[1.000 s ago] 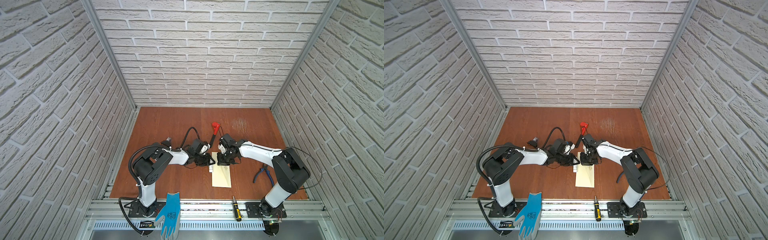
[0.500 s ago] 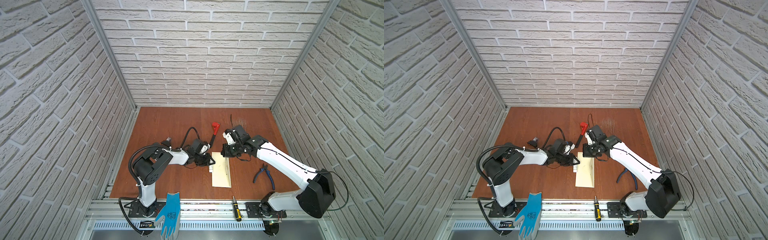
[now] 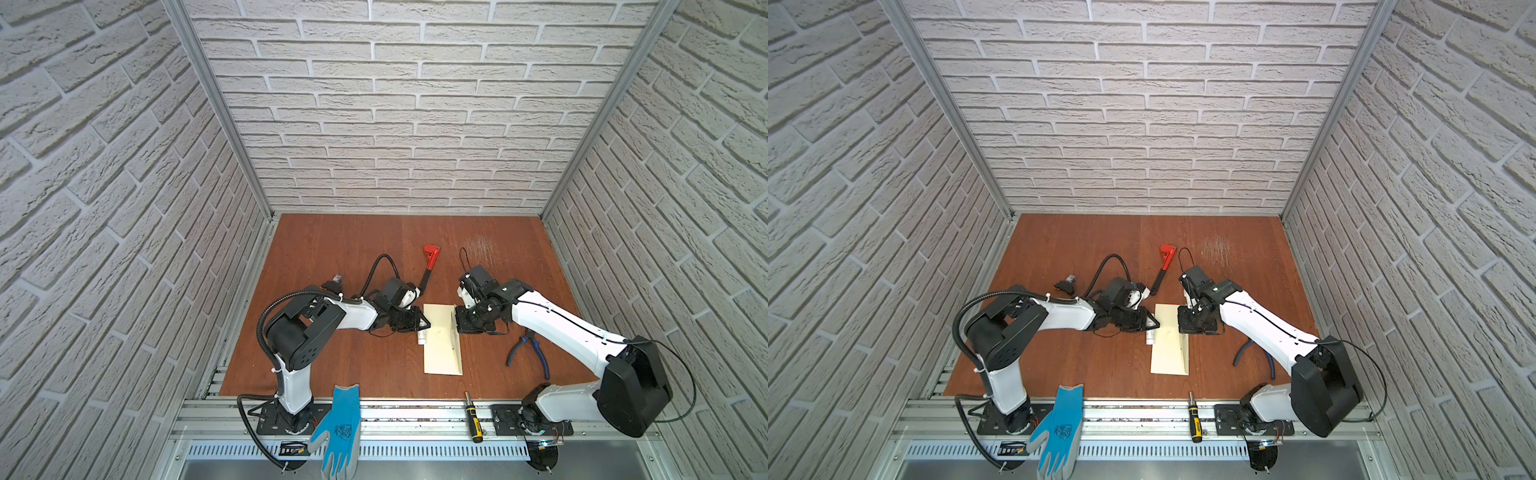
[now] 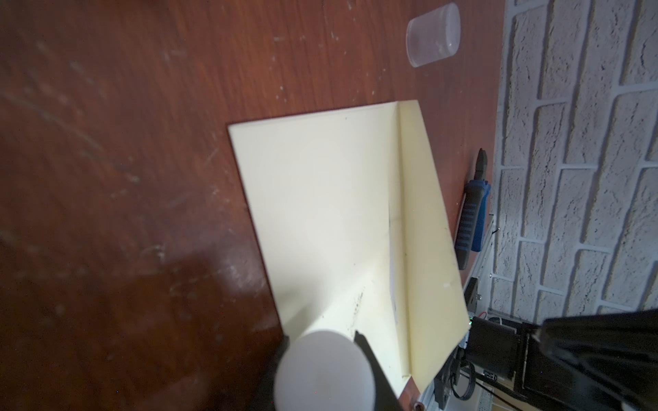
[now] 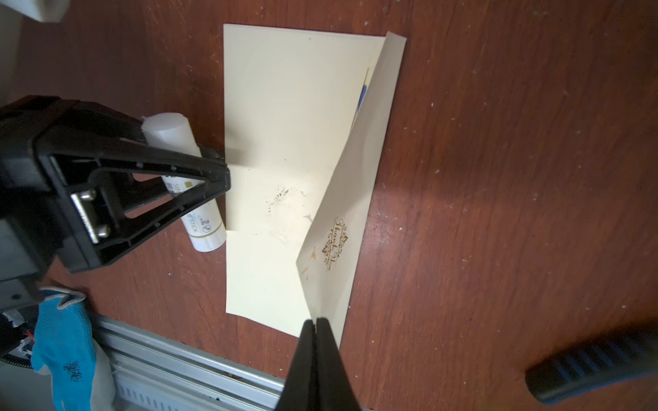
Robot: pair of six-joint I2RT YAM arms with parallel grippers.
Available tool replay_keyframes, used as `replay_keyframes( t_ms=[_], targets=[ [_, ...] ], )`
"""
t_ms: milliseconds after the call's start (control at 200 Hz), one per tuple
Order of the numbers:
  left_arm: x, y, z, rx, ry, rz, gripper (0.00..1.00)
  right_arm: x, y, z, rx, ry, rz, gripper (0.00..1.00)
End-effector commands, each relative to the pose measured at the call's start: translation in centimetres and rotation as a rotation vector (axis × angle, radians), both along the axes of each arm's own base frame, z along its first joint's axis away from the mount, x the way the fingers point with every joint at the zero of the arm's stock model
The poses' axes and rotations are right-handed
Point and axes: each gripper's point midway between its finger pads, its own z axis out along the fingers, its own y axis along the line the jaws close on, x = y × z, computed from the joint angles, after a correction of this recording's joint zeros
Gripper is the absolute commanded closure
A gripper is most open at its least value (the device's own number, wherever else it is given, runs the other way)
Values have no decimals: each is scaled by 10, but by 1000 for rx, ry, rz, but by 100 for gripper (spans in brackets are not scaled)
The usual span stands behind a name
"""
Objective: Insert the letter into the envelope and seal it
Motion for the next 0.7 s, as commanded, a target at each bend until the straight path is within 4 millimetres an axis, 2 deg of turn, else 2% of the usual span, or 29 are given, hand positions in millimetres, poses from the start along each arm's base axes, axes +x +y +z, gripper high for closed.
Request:
replay_keyframes(
  t_ms=[0,165,385,695],
  targets=[
    [-17,22,-32,112,73,14,100,3,-1,-16,-27,30,4,94],
    [-16,21,-31,109,73,11,100,11,7,-34,-22,66,7,94],
    [-16,20,-30,104,70,5,100,23,22,-43,-6,76,21,95],
    [-15,19,-32,98,77,2,100,24,34,-68,-52,123,49,94]
  ],
)
